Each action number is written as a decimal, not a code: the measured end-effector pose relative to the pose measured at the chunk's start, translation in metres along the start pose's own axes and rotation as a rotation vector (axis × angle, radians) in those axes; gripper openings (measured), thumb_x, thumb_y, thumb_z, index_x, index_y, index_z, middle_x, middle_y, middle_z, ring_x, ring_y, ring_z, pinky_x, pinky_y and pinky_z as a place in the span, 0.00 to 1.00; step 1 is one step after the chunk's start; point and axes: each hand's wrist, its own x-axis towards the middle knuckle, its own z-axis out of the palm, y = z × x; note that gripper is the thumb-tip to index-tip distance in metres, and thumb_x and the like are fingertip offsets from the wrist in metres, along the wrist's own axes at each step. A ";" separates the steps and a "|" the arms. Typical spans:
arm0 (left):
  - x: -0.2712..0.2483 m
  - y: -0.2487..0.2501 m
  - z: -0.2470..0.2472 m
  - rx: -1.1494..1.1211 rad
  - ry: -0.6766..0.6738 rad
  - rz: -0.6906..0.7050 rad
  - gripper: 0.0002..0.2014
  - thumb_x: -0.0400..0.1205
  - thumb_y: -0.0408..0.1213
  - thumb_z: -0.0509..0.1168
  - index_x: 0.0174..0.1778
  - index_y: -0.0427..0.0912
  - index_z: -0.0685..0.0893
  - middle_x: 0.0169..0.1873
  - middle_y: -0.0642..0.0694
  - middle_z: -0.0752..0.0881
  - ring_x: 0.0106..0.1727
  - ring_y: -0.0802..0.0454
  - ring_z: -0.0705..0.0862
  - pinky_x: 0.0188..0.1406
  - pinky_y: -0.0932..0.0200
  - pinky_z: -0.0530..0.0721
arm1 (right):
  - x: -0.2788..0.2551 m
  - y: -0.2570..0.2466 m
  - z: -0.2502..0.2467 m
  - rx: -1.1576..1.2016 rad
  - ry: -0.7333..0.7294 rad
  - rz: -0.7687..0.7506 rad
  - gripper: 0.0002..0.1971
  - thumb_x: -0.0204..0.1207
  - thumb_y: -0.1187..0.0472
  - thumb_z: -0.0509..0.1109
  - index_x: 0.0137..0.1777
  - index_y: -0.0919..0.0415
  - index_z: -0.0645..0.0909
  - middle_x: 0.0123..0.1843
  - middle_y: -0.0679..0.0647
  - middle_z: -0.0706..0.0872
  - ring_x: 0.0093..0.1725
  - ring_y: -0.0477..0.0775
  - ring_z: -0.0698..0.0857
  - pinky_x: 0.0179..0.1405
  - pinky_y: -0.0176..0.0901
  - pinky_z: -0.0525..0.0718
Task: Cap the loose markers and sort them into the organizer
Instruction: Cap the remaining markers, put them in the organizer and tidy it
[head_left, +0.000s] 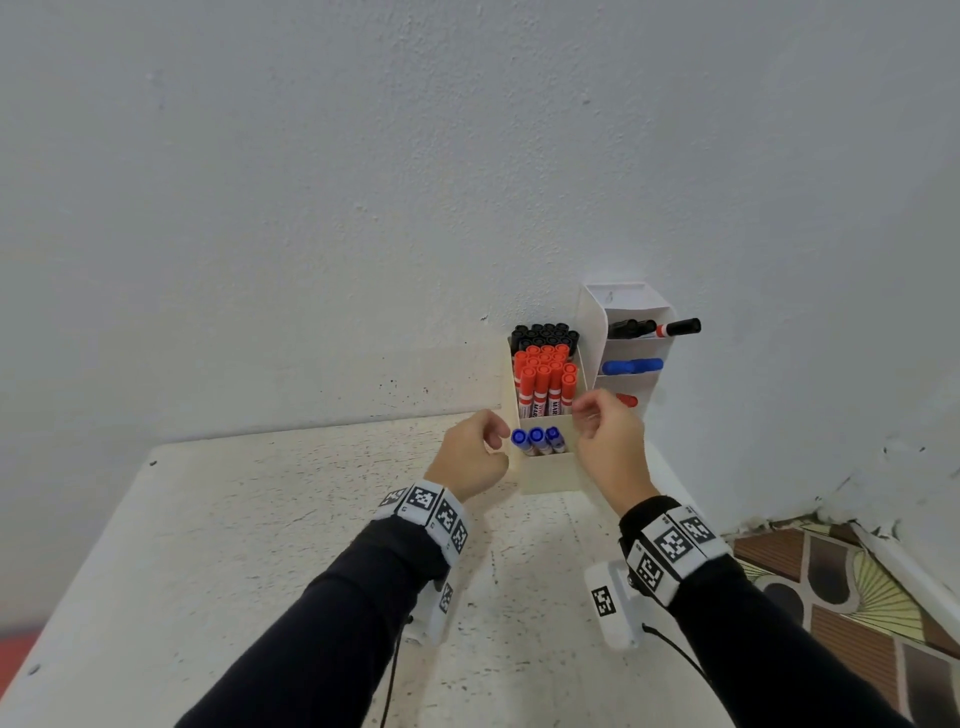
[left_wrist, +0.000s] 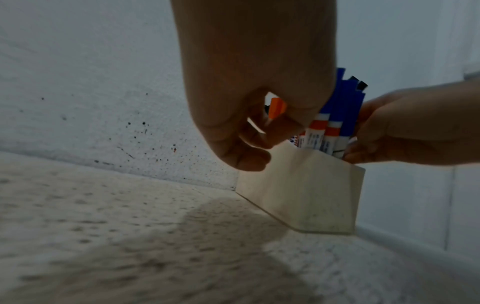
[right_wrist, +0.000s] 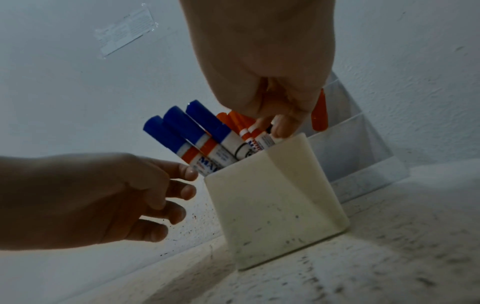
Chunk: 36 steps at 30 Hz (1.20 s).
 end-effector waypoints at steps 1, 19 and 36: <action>-0.003 0.000 -0.001 0.038 -0.052 0.041 0.11 0.73 0.24 0.63 0.46 0.44 0.76 0.42 0.49 0.77 0.34 0.55 0.75 0.32 0.68 0.73 | -0.002 0.000 -0.002 -0.002 -0.135 -0.027 0.19 0.66 0.84 0.60 0.51 0.66 0.80 0.46 0.54 0.81 0.47 0.50 0.80 0.45 0.25 0.78; -0.013 0.004 0.028 -0.008 0.132 0.254 0.09 0.77 0.33 0.67 0.48 0.47 0.75 0.41 0.56 0.81 0.39 0.60 0.79 0.41 0.71 0.78 | -0.016 0.002 0.003 0.170 -0.230 -0.037 0.29 0.66 0.75 0.71 0.67 0.57 0.73 0.57 0.52 0.83 0.55 0.47 0.82 0.52 0.19 0.76; -0.023 0.002 0.014 0.027 0.075 0.131 0.20 0.78 0.32 0.65 0.66 0.45 0.74 0.56 0.52 0.76 0.47 0.58 0.78 0.42 0.73 0.74 | -0.006 0.007 -0.010 0.226 0.422 0.131 0.14 0.79 0.67 0.58 0.63 0.68 0.74 0.61 0.59 0.76 0.59 0.50 0.75 0.62 0.34 0.72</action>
